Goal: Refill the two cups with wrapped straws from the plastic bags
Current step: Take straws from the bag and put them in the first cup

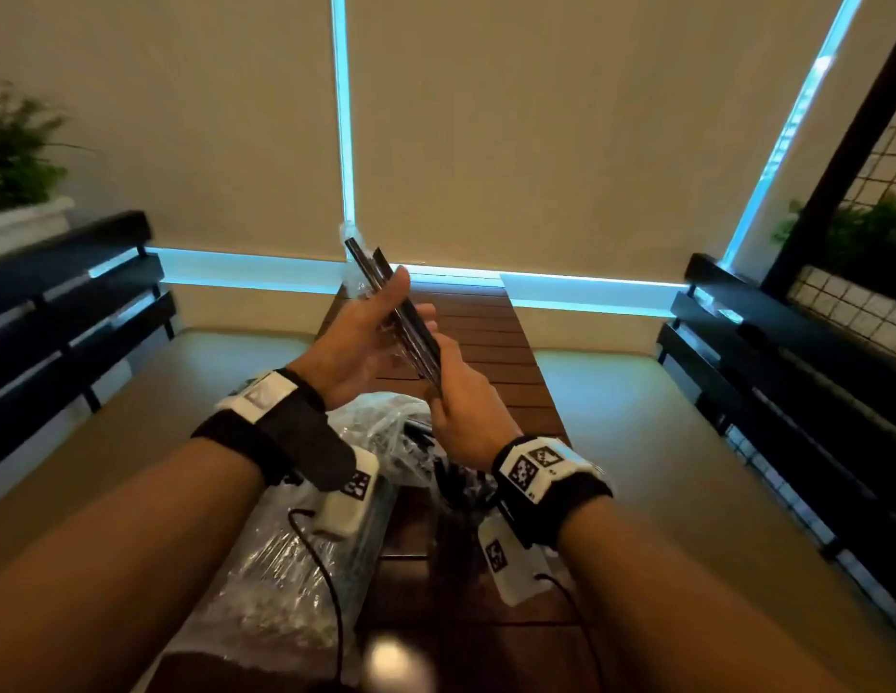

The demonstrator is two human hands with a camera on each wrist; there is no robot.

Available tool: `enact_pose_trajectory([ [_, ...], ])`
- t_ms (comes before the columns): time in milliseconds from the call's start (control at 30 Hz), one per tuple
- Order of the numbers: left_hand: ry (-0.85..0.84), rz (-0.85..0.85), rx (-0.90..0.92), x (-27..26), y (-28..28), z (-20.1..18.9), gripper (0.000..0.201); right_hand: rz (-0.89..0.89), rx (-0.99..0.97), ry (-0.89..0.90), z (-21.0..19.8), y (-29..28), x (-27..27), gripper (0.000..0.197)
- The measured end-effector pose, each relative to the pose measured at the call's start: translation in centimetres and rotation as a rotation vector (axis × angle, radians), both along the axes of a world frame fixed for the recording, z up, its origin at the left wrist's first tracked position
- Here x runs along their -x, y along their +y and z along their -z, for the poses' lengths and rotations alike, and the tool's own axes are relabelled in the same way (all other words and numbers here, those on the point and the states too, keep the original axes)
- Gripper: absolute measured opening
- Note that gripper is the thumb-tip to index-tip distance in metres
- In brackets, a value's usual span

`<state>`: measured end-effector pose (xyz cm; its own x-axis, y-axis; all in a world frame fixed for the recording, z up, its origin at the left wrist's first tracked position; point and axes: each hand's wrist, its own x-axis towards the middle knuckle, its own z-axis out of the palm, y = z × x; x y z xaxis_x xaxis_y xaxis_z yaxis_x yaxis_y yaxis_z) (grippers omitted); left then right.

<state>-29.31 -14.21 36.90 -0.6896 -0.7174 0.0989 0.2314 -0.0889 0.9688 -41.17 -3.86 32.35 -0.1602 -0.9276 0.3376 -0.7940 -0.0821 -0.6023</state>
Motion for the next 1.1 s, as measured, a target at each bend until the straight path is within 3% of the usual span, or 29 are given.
enact_pose_trajectory([
  [100,0.080,-0.228,-0.138,1.0,1.0,-0.9,0.025,-0.028,0.017,0.002,0.0,-0.8,-2.0,0.061],
  [167,0.075,-0.418,-0.127,1.4,1.2,-1.3,0.024,-0.057,0.001,-0.009,0.0,-1.2,-2.5,0.060],
  [267,-0.021,-0.548,0.188,1.1,1.2,-1.5,0.025,-0.127,-0.089,-0.009,-0.6,-1.2,-1.9,0.061],
  [333,-0.115,-0.595,0.447,0.8,1.0,-1.5,0.027,-0.109,-0.036,-0.036,-2.1,-0.9,-1.1,0.049],
  [400,-0.281,-0.679,0.673,0.5,0.8,-1.3,0.026,-0.019,0.193,-0.213,-4.7,-0.4,-0.2,0.039],
  [500,-0.408,-0.680,0.847,0.3,1.2,-0.6,0.015,0.095,0.558,-0.380,-10.1,0.3,0.3,0.047],
  [600,-0.426,-0.649,0.937,1.0,2.2,-0.1,0.015,0.042,0.623,-0.275,-13.2,0.2,-0.6,0.052],
  [700,-0.391,-0.602,1.056,2.4,3.3,-0.6,0.021,0.005,0.383,0.104,-11.9,-0.6,-2.2,0.051],
  [767,-0.413,-0.543,1.144,3.1,3.9,-0.7,0.027,0.023,0.293,0.211,-10.2,-1.0,-2.2,0.052],
  [833,-0.415,-0.537,1.101,3.1,4.0,-0.4,0.025,-0.015,0.326,0.082,-9.1,-0.9,-1.4,0.047],
  [933,-0.320,-0.596,0.873,3.0,2.8,0.1,0.011,0.020,0.413,-0.210,-7.2,0.2,1.0,0.044],
  [1000,-0.234,-0.653,0.683,2.8,1.9,0.2,0.022,0.090,0.251,-0.263,-4.5,1.0,3.0,0.057],
  [1100,-0.132,-0.639,0.451,3.0,1.4,1.0,0.031,0.092,-0.182,-0.052,1.1,2.1,5.3,0.103],
])
